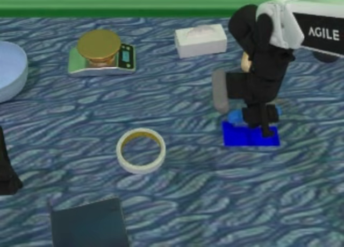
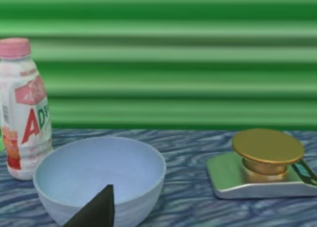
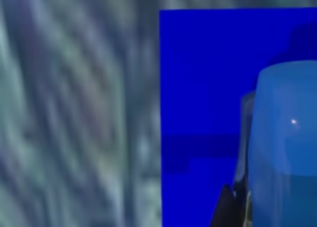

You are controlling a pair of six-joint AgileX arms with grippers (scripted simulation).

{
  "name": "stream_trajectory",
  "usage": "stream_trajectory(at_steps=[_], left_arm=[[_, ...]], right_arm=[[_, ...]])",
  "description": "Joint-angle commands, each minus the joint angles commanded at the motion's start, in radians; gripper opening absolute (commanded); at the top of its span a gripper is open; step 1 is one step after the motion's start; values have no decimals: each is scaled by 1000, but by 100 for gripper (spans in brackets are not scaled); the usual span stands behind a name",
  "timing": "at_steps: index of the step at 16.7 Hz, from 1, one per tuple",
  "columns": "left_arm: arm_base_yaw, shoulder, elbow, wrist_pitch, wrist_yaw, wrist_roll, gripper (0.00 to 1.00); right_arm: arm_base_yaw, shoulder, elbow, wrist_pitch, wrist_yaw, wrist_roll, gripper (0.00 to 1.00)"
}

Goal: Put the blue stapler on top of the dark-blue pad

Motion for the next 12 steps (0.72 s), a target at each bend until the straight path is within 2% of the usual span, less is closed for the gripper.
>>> stream_trajectory(at_steps=[5, 12], left_arm=[[0, 0, 0, 0, 0, 0, 100], [0, 0, 0, 0, 0, 0, 100]], right_arm=[[0, 3, -11, 11, 0, 0, 0], [0, 3, -11, 11, 0, 0, 53]])
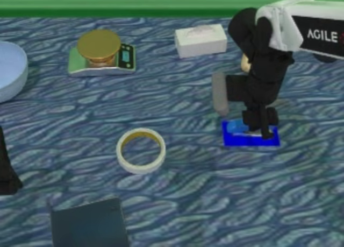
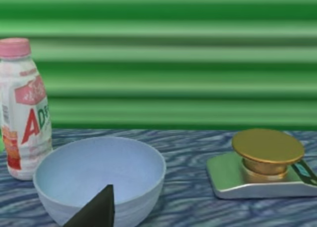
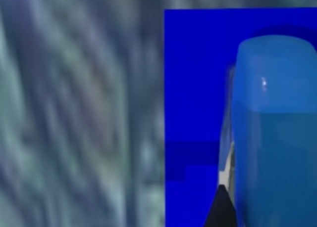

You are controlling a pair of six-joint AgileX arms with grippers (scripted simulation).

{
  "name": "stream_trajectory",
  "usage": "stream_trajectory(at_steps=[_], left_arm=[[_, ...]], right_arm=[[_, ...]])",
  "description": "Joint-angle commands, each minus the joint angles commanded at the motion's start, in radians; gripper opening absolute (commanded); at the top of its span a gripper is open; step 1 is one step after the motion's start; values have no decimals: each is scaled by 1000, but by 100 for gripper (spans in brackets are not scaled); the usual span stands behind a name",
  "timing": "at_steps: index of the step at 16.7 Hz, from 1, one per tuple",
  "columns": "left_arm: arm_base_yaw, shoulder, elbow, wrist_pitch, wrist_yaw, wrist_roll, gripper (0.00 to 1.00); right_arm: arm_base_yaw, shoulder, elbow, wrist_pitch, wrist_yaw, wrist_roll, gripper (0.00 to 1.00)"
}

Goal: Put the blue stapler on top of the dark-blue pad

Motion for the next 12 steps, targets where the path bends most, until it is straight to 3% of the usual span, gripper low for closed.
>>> stream_trajectory(at_steps=[6, 12], left_arm=[[0, 0, 0, 0, 0, 0, 100], [0, 0, 0, 0, 0, 0, 100]], right_arm=[[0, 0, 0, 0, 0, 0, 98], [0, 0, 0, 0, 0, 0, 100]])
